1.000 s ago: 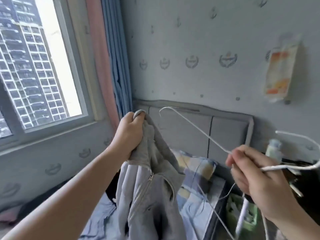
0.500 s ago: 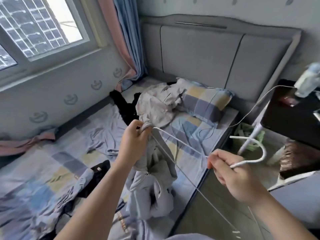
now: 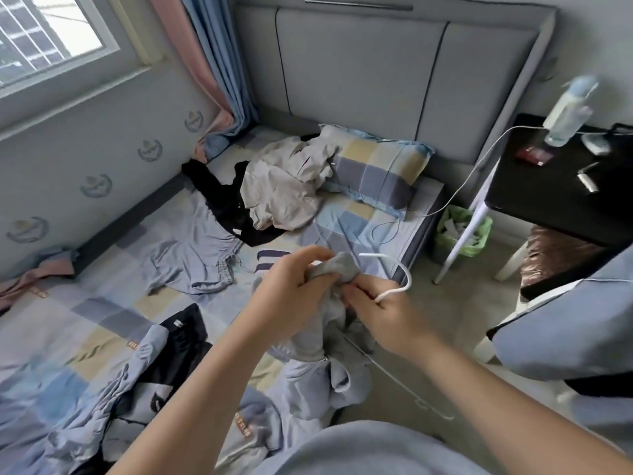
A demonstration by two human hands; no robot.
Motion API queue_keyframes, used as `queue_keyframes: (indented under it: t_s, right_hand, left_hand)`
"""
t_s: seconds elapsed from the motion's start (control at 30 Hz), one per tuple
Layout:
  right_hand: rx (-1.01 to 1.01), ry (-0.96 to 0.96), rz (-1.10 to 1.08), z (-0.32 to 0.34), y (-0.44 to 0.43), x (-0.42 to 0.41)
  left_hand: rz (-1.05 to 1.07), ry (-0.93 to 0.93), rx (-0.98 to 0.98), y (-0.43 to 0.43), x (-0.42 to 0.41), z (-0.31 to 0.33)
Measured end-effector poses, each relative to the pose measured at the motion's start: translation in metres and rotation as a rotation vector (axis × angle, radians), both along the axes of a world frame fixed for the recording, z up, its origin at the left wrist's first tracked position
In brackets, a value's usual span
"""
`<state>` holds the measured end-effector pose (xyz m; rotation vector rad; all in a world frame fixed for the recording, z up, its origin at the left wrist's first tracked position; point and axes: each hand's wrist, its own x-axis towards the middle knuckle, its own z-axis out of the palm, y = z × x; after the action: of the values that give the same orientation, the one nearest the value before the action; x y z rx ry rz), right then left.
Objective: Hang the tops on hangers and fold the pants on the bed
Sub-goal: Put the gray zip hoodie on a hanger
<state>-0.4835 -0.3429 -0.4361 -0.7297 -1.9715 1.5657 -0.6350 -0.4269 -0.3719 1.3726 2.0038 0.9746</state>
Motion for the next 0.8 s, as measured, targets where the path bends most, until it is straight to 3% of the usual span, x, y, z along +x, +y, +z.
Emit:
queue_keyframes:
  t_s: [0.1,0.2,0.27,0.43,0.6,0.8]
  right_hand:
    - [-0.047,0.094,0.02,0.005,-0.006,0.0]
    - [-0.122,0.111,0.037,0.01,-0.004,0.006]
    - [-0.109,0.088,0.068,0.011,-0.001,0.014]
    - [0.113,-0.042,0.118,0.021,0.011,0.021]
    - [0.203,-0.197,0.053,0.019,0.033,0.046]
    - [0.285,-0.281,-0.041,0.005,0.023,0.06]
  left_hand:
    - [-0.122,0.128,0.018,-0.008,0.004,-0.005]
    - [-0.138,0.54,0.139,-0.016,0.0,-0.011]
    - [-0.112,0.688,0.159,-0.02,-0.009,-0.012]
    - [-0.311,0.668,0.105,-0.02,-0.028,-0.02]
    - [-0.16,0.456,0.183,-0.029,-0.054,-0.023]
    - [-0.146,0.446,0.168,-0.034,-0.049,-0.02]
